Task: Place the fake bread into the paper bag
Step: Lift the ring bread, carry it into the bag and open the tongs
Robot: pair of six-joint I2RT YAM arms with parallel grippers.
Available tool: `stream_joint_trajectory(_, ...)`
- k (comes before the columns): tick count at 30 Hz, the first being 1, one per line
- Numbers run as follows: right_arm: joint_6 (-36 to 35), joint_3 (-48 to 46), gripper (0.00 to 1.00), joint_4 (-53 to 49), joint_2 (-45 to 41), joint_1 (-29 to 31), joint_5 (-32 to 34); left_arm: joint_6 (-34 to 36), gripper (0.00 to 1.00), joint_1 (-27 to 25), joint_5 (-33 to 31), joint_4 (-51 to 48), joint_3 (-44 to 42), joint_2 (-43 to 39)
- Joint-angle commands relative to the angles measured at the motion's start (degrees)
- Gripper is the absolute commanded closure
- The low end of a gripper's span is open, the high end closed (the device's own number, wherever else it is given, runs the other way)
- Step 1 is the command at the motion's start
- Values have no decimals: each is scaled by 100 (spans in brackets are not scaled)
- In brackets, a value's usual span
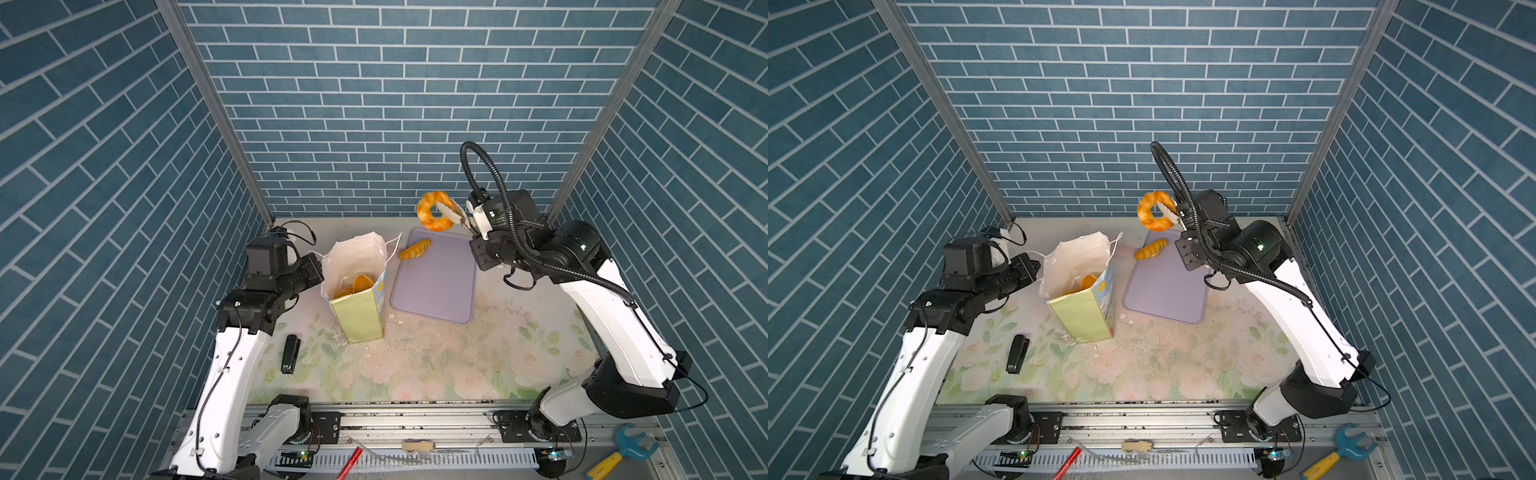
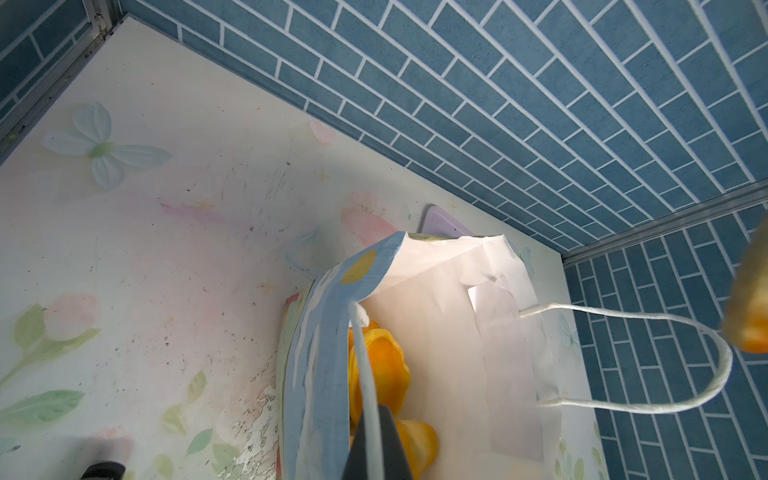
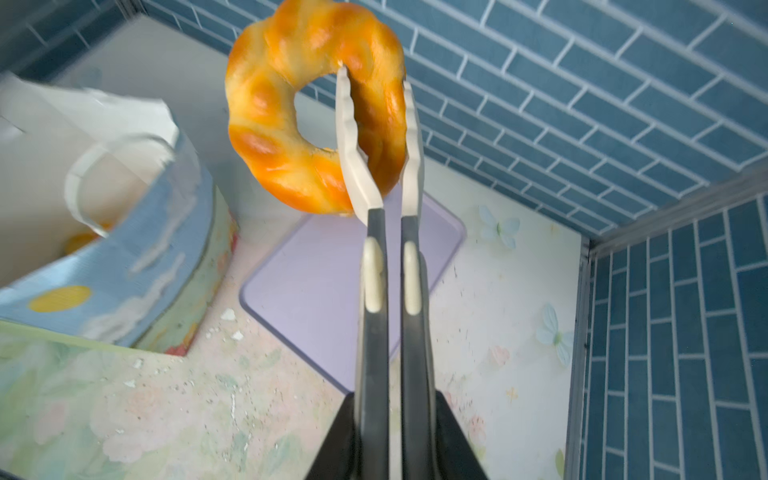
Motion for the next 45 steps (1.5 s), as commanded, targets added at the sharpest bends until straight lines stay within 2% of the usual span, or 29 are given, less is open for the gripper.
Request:
stream_joint_trajectory(1,-402,712,81,138,383,522,576,-42,100,-42,59,63,20,-31)
stream_joint_trajectory(7,-912,1531,80,178,1201,1088,158,-34,100,-96,2,32,3,-73)
stream_joint_trajectory(14,-631,1561,78,75,1859,1351,-881,0,100,-101,-67,-24,84,2)
stream_joint_trajectory(18,-599,1641,76,-155,2140,1404,-868,100,100,-114,-68,-126,229,55)
stream_joint_trajectory(22,-559,1631,66,-199,2224,1402,-693,134,100,-114,-86,-149,233,32)
stream_joint_trajectory(27,-634,1669,55,-45,2153,1406,-658,106,100,-114,-60,-125,221,57)
stream_joint_trajectory(36,-585,1887,55,404,1665,1296,-205,125,100,-109,-66,-129,226,26)
stream_joint_trajectory(42,4,1422,55,530,1026,734,124,136,100,-113,-60,-133,233,21)
stream_joint_trajectory(45,856,884,55,587,695,95,-233,137,100,-112,-43,-117,234,28)
